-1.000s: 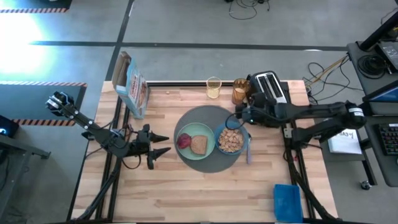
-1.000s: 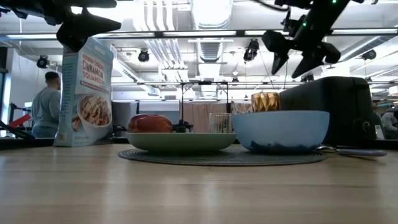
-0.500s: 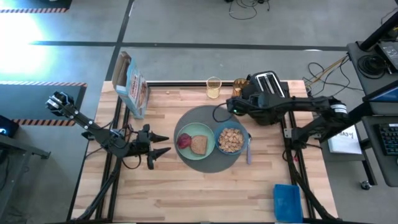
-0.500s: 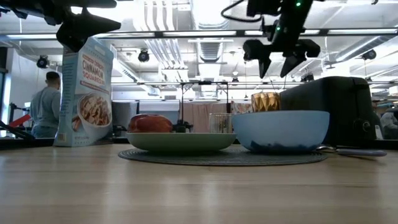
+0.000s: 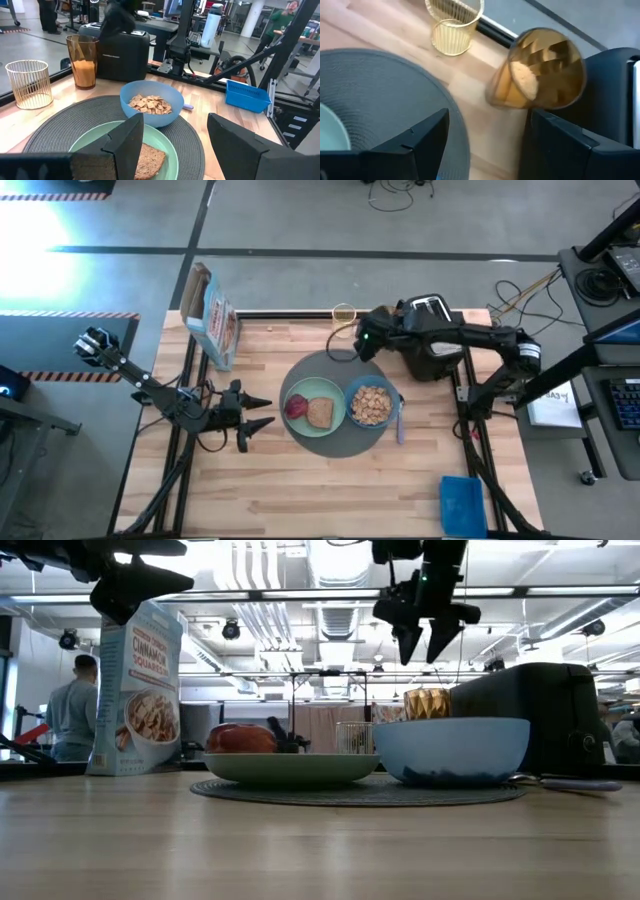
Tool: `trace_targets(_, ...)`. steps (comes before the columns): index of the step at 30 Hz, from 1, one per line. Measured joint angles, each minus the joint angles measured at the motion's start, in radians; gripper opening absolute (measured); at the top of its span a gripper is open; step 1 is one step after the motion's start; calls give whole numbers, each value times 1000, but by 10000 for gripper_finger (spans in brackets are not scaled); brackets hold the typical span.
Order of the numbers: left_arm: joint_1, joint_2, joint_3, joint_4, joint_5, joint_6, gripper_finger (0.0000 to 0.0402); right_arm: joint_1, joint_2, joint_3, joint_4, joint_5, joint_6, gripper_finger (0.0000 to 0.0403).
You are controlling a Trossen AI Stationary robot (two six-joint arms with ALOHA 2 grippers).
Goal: Arrange a breakfast setting
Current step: Put the brown cup of milk on the gray table mat to the top right of the green plate
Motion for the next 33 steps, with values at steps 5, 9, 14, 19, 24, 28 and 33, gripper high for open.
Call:
trace_targets(5,0,0,0,-2,0,0,205,-89,0,29,-14,-100,-52,266)
trace_targets(9,0,0,0,-3,0,0,205,-169,9,26,-14,-187,-95,265)
trace_targets(14,0,0,0,-3,0,0,205,-233,35,25,-10,-256,-164,265)
trace_targets(19,0,0,0,-2,0,7,205,-277,83,25,-2,-255,-210,265)
trace_targets(24,0,0,0,-2,0,14,205,-291,135,25,7,-256,-240,263)
trace_targets(28,0,0,0,-2,0,21,205,-292,164,31,4,-255,-270,242)
trace_targets(33,0,0,0,-2,-1,44,205,-293,187,65,3,-257,-289,175)
